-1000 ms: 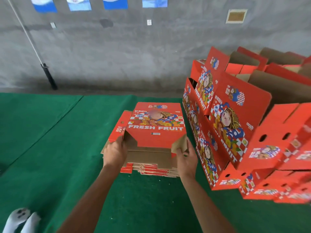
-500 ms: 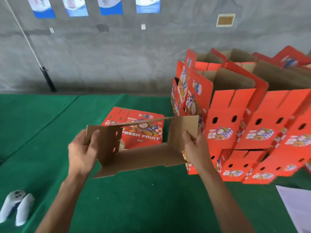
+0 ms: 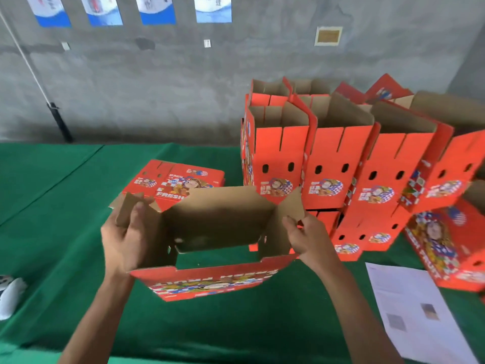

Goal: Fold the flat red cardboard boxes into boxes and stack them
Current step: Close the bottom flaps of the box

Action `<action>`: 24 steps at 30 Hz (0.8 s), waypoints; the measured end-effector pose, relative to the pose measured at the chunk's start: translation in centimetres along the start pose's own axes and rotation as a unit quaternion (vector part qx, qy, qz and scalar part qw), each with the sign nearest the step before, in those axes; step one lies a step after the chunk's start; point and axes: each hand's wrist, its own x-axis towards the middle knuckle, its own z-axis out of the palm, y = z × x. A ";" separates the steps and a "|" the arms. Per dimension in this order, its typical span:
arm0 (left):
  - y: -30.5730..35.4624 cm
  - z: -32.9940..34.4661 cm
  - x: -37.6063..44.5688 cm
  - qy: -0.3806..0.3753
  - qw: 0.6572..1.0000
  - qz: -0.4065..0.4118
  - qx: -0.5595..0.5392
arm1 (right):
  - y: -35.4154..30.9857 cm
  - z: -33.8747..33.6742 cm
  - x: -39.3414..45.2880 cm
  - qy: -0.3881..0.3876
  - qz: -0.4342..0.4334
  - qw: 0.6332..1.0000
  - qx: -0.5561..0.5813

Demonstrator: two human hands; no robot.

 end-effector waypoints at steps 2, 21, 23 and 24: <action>0.4 2.1 -1.6 -0.025 0.999 -0.018 -0.022 | 1.5 -1.8 -0.4 -0.001 0.032 0.999 -0.008; -3.4 15.1 -5.5 -0.201 0.933 0.275 0.118 | 10.3 -10.1 -1.1 0.085 0.239 0.967 -0.032; -3.4 14.5 -5.3 -0.289 0.891 0.342 0.073 | 10.8 -10.4 -0.9 0.106 0.242 0.961 -0.080; -3.5 14.3 -5.2 -0.317 0.878 0.354 0.066 | 10.6 -10.5 -0.8 0.116 0.245 0.959 -0.083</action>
